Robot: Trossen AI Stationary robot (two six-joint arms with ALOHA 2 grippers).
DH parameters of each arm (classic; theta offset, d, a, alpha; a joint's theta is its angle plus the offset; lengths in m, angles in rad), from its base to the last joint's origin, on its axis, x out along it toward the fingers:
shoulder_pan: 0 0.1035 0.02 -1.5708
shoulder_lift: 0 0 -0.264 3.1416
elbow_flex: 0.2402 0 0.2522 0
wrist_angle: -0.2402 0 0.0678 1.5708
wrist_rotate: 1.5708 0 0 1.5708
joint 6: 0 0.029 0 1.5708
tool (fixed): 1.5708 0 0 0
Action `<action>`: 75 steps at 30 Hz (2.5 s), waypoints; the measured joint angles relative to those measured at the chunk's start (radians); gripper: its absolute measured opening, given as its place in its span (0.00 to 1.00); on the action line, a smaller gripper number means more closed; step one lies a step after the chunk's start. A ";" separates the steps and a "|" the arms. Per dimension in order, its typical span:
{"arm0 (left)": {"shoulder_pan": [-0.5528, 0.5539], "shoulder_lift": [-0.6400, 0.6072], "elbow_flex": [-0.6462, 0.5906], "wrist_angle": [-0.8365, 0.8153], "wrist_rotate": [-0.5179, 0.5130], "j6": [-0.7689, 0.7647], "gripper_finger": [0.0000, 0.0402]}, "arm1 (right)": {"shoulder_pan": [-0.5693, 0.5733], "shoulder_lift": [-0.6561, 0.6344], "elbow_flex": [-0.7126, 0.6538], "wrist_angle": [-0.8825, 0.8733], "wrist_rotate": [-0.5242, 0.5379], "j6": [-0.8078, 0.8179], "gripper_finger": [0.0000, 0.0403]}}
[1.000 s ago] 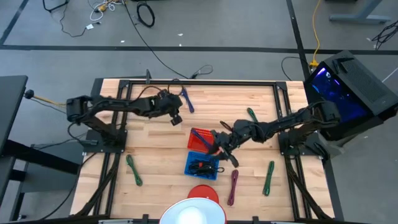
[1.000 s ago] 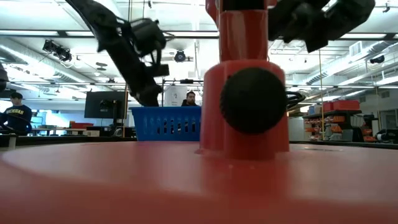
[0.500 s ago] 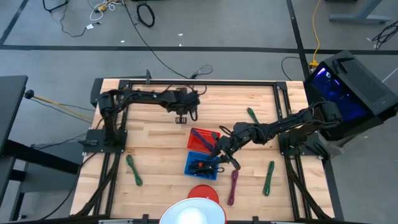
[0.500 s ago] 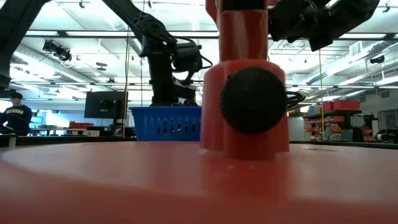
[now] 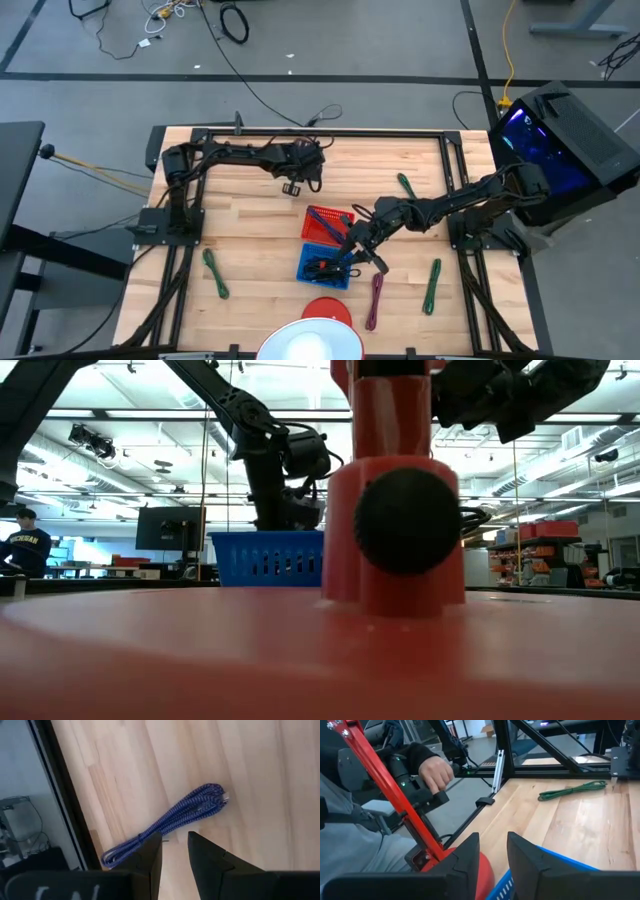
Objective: Pick & Place USB Port
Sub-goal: Put the large blue USB cable into the red bin
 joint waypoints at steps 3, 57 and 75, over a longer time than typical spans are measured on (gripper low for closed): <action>0.004 0.000 0.000 -0.010 0.005 0.003 0.25 | 0.000 0.000 0.000 0.004 0.000 0.000 0.25; 0.019 0.137 0.001 0.161 -0.016 -0.186 0.01 | -0.009 0.001 0.000 0.009 0.015 -0.014 0.25; -0.153 -0.204 -0.002 -0.088 -0.190 -0.398 0.00 | -0.026 0.001 0.000 -0.001 0.037 -0.008 0.25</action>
